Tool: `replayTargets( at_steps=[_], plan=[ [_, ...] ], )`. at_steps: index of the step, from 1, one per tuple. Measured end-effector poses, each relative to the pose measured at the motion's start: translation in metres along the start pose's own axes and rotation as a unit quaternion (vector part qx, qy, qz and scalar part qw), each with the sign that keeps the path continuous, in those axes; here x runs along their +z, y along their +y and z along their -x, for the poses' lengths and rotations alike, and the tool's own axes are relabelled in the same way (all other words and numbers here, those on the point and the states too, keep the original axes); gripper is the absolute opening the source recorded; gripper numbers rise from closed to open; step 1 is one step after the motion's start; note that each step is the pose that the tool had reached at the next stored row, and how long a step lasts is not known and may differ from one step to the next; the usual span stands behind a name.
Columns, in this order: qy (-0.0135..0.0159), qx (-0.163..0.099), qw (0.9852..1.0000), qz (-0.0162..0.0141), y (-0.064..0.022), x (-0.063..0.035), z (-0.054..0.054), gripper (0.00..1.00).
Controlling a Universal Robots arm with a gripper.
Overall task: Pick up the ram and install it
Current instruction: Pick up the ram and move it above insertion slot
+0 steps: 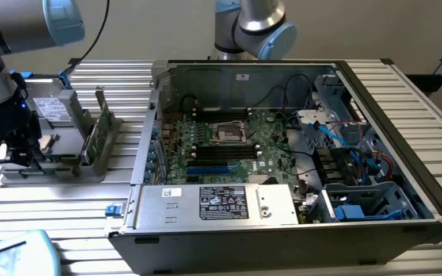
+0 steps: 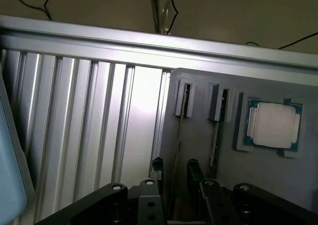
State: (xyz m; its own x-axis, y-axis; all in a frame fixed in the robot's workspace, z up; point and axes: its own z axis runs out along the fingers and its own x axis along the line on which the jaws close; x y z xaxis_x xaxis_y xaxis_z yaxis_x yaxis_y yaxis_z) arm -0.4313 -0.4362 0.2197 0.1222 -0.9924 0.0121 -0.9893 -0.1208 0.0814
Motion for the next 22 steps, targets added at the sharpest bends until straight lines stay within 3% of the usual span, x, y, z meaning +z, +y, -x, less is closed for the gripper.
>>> replayTargets(
  at_steps=[14,22],
  plan=[
    [0.0004,-0.005,1.0,-0.0002,0.0012,0.0259,0.001,0.33],
    [0.0004,-0.003,1.0,0.0001,0.0013,0.0264,0.001,0.33]
  ],
)
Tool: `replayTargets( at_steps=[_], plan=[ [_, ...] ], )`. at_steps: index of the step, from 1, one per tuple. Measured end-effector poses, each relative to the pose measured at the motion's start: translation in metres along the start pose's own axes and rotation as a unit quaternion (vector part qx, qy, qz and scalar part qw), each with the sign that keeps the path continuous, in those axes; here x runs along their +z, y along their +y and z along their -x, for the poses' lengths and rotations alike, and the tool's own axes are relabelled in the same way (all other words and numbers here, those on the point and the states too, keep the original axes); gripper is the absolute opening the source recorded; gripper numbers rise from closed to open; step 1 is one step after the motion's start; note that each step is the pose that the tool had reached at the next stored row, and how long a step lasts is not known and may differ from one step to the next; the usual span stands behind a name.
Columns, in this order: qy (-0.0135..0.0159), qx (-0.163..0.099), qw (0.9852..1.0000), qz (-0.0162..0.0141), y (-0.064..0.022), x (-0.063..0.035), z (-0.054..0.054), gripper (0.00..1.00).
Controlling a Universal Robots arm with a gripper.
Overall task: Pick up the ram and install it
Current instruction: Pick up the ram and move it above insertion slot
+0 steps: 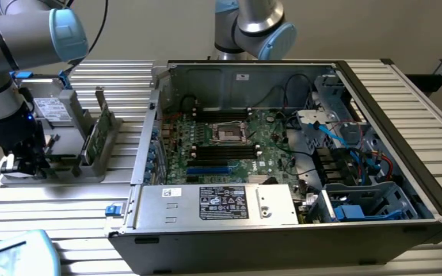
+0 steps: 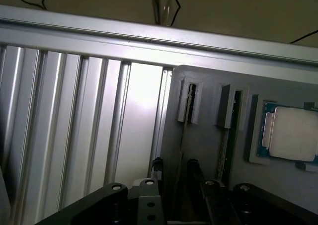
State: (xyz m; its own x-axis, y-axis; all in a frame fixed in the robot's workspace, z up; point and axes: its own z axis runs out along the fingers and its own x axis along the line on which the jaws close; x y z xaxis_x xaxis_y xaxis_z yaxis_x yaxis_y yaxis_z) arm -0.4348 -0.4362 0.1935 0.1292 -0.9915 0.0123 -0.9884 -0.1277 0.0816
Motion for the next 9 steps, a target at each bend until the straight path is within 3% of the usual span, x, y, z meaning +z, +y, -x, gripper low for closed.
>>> replayTargets(
  at_steps=[9],
  plan=[
    [-0.0007,0.007,1.0,-0.0001,-0.0001,0.0008,0.0002,0.33]
  ],
)
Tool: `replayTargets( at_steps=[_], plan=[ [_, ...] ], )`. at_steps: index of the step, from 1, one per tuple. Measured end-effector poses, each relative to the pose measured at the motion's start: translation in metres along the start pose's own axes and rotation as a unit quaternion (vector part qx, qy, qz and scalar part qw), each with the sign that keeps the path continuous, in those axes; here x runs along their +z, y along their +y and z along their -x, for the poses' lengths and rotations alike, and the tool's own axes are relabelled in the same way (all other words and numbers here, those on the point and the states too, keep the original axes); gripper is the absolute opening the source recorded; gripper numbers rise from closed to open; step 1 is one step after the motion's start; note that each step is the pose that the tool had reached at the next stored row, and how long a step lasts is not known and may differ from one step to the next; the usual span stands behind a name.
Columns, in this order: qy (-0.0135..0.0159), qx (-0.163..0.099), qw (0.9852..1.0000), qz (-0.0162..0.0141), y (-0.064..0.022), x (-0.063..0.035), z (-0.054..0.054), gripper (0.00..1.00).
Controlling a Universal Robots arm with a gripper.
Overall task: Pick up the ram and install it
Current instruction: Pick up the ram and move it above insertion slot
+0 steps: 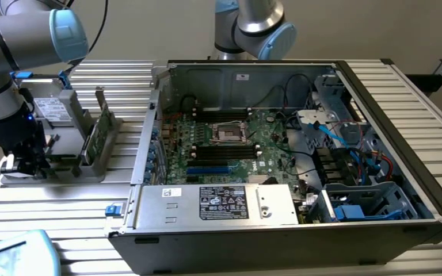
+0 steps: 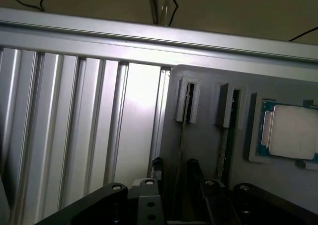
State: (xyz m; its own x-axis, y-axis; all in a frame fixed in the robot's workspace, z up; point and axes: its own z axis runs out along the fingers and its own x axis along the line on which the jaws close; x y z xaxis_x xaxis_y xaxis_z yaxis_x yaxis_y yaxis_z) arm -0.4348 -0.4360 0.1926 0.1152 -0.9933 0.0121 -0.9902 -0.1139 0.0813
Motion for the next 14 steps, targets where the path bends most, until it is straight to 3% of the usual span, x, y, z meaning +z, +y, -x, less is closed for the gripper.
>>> replayTargets(
  at_steps=[4,10,14],
  plan=[
    [0.0,0.0,1.0,0.0,0.0,0.0,0.0,0.33],
    [0.0,0.0,1.0,0.0,-0.0001,0.0,0.0,0.15],
    [0.0,0.0,1.0,0.0,0.0,0.0,0.0,0.15]
  ],
)
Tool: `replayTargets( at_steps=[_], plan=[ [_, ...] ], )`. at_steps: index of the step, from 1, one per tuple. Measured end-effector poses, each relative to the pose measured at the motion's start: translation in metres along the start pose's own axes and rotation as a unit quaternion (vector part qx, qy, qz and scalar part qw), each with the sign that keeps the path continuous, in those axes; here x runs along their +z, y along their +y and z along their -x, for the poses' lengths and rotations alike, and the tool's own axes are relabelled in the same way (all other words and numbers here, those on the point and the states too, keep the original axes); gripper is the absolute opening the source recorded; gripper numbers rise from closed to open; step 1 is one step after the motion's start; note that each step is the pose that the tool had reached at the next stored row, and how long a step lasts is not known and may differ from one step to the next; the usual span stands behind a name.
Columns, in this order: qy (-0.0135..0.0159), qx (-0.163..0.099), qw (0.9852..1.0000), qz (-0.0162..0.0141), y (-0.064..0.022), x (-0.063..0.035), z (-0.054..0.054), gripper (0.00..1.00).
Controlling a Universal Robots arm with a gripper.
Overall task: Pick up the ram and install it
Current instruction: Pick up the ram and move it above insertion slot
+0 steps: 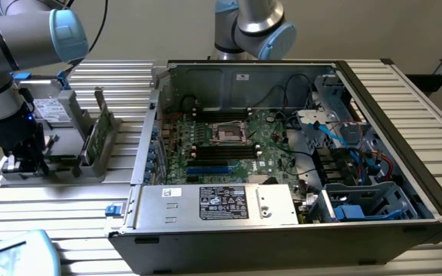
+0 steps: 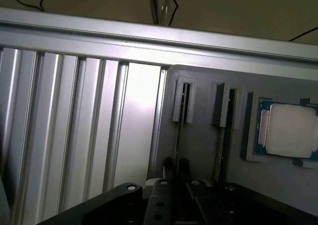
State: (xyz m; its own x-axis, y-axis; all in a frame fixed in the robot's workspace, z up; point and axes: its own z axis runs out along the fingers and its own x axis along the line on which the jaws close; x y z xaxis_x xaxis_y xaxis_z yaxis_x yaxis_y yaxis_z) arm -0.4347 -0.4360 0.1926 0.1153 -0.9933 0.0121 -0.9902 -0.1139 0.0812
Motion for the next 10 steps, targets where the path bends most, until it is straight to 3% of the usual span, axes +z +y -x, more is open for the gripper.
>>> replayTargets(
  at_steps=[10],
  plan=[
    [0.0,0.0,1.0,0.0,-0.0011,0.0,-0.0001,0.15]
  ],
)
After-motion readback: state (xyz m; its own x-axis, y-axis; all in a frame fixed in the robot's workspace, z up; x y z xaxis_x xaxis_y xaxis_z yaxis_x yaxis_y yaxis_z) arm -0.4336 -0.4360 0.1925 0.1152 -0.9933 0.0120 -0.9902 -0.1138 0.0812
